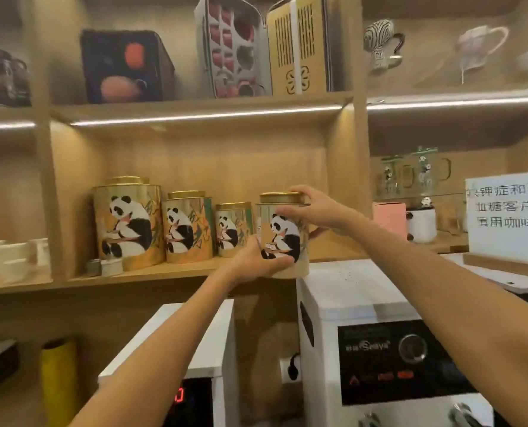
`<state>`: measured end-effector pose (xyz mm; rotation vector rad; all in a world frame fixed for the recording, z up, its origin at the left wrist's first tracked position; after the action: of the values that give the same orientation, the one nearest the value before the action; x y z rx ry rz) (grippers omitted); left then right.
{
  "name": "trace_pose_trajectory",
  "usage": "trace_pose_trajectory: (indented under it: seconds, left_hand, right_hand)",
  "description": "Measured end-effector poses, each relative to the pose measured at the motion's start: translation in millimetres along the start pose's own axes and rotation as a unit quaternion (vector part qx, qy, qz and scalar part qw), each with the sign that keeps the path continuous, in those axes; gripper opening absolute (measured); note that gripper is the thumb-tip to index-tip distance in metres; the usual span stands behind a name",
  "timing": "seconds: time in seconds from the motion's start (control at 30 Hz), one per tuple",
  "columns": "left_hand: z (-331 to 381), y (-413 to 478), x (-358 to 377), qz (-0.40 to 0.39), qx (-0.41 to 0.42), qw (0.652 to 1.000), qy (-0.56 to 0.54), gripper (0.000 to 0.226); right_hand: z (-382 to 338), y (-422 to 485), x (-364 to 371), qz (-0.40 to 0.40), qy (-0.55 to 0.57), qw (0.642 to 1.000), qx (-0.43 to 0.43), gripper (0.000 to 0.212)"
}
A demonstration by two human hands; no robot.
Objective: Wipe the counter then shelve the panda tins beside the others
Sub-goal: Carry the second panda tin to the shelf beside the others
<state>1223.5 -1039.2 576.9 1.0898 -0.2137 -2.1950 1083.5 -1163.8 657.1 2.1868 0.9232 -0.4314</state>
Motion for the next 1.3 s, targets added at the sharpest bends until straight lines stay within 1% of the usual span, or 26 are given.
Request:
trace_pose_trajectory:
  seconds: [0.1, 0.2, 0.33, 0.43, 0.5, 0.57, 0.6, 0.63, 0.7, 0.8, 0.93, 1.0, 1.1, 1.17, 1.23, 1.3]
  left_hand:
    - [-25, 49, 12, -0.001, -0.032, 0.999, 0.015, 0.109]
    - [-42, 87, 26, -0.005, -0.047, 0.999, 0.023, 0.112]
    - [-62, 127, 43, -0.014, -0.054, 0.998, 0.0, 0.106]
    - [-77, 150, 50, 0.004, -0.077, 0.997, -0.022, 0.097]
    - [-88, 161, 55, 0.055, -0.091, 0.994, -0.03, 0.077]
    - [-96, 167, 63, 0.139, -0.095, 0.986, -0.018, 0.048]
    - [-98, 169, 67, 0.184, -0.092, 0.979, -0.002, 0.04]
    - [-100, 170, 70, 0.221, -0.09, 0.971, 0.017, 0.036]
    - [-98, 171, 75, 0.264, -0.091, 0.958, 0.065, 0.031]
    - [-92, 178, 77, 0.26, -0.103, 0.948, 0.155, 0.039]
    - [-97, 190, 77, 0.235, -0.111, 0.938, 0.228, 0.047]
    - [-100, 193, 78, 0.22, -0.111, 0.936, 0.251, 0.05]
    - [-100, 196, 78, 0.194, -0.115, 0.933, 0.28, 0.063]
    - [-98, 196, 79, 0.195, -0.115, 0.927, 0.3, 0.067]
    - [-99, 196, 80, 0.206, -0.119, 0.922, 0.305, 0.067]
    - [-102, 198, 81, 0.214, -0.117, 0.921, 0.303, 0.068]
  right_hand:
    - [31, 45, 9, 0.009, 0.009, 1.0, 0.0, 0.074]
    - [59, 82, 13, 0.005, 0.006, 1.0, 0.006, 0.074]
    - [90, 131, 17, -0.034, 0.001, 0.999, 0.015, 0.074]
    - [106, 164, 24, -0.065, 0.016, 0.997, 0.024, 0.073]
    - [115, 185, 32, -0.071, 0.03, 0.997, 0.021, 0.075]
    - [125, 205, 44, -0.061, 0.031, 0.998, -0.006, 0.076]
    - [131, 214, 51, -0.048, 0.034, 0.998, -0.021, 0.076]
    - [136, 222, 59, -0.032, 0.039, 0.998, -0.034, 0.076]
    - [143, 231, 69, -0.004, 0.039, 0.998, -0.05, 0.075]
    - [151, 239, 78, 0.009, 0.039, 0.998, -0.053, 0.077]
    - [168, 246, 80, 0.02, 0.049, 0.997, -0.064, 0.076]
    - [174, 253, 79, 0.01, 0.065, 0.995, -0.071, 0.069]
    - [171, 260, 74, -0.018, 0.089, 0.993, -0.075, 0.053]
    - [170, 262, 70, -0.019, 0.054, 0.995, -0.077, 0.051]
    - [170, 261, 68, -0.003, 0.015, 0.997, -0.076, 0.051]
    - [169, 259, 67, 0.002, 0.0, 0.997, -0.074, 0.051]
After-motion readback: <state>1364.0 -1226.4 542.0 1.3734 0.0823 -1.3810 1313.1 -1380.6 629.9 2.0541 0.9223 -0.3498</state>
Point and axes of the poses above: each hand's wrist, its own y-axis towards the middle knuckle, its own x-axis out of the palm, z = x × y, the point moved 1 cm from there along y, towards the middle knuckle, and after that the axes turned 4 degrees about z, right-handed, at the moved point
